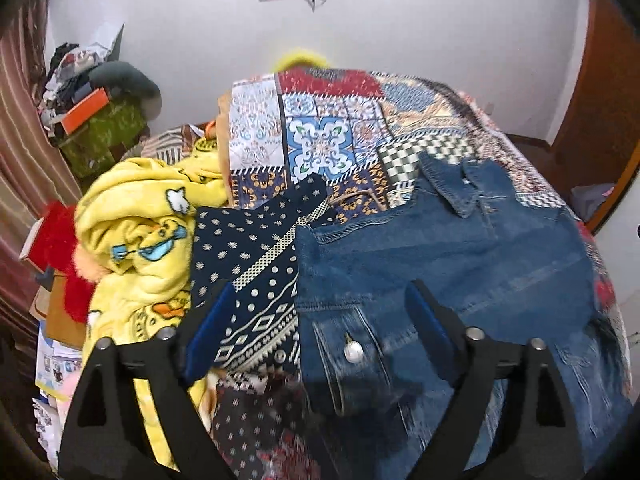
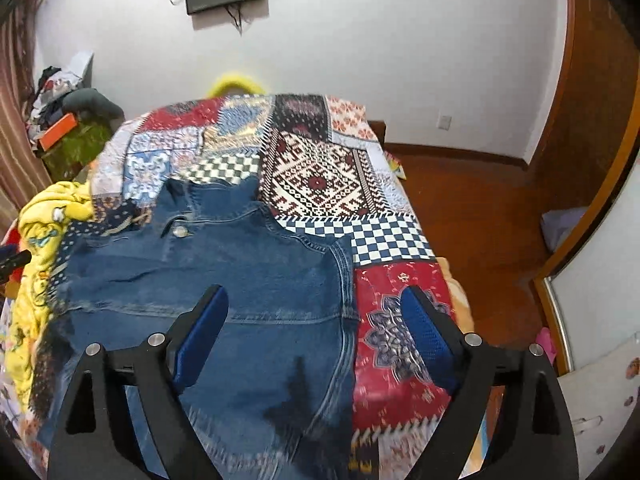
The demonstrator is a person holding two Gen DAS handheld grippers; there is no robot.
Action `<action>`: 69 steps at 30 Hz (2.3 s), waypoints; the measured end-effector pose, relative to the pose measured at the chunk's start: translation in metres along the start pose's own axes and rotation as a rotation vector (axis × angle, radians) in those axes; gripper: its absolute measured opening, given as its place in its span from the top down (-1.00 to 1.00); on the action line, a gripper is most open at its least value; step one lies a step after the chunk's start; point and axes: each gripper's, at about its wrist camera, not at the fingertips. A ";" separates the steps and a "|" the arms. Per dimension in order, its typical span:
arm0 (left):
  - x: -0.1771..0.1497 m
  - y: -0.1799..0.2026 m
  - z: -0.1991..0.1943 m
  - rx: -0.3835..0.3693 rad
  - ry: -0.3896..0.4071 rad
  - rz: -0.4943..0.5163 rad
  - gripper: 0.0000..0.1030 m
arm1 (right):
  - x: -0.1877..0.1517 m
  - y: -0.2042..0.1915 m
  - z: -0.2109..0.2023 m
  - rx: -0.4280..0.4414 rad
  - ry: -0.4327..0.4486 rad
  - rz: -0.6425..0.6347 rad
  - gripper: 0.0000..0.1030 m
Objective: Fold large clothes
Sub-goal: 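Grasp the jacket edge with the right gripper while the left gripper pinches the hem, then grasp the denim jacket hem with both grippers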
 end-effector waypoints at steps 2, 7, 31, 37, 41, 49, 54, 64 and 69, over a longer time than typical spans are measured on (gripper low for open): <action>-0.009 -0.001 -0.020 -0.016 0.010 0.000 -0.78 | -0.007 -0.002 -0.017 0.009 0.002 -0.005 -0.67; -0.035 -0.005 -0.054 -0.063 0.013 -0.008 -0.80 | -0.031 -0.009 -0.046 0.010 0.011 -0.043 -0.68; -0.229 -0.014 0.000 -0.407 -0.413 -0.345 -0.78 | -0.192 0.021 -0.028 0.197 -0.335 0.245 -0.68; -0.232 0.003 0.010 -0.480 -0.432 -0.346 -0.50 | -0.194 0.018 -0.016 0.264 -0.346 0.274 -0.65; -0.225 0.012 0.006 -0.509 -0.416 -0.308 -0.07 | -0.190 0.013 -0.007 0.266 -0.348 0.256 -0.04; -0.203 0.012 -0.022 -0.452 -0.307 -0.238 0.68 | -0.178 0.005 -0.015 0.288 -0.338 0.180 0.72; -0.158 0.009 -0.048 -0.471 -0.185 -0.238 0.68 | -0.148 0.002 -0.030 0.334 -0.242 0.163 0.72; -0.035 -0.025 -0.047 -0.475 0.032 -0.278 0.70 | -0.040 0.001 -0.030 0.346 -0.022 0.185 0.74; 0.001 -0.050 0.009 -0.480 0.021 -0.425 0.70 | 0.005 0.015 0.002 0.314 0.029 0.273 0.74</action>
Point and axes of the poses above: each gripper's, at about its wrist camera, not at the fingertips, and z roughly the way its jaws point, y to its right, x to its top
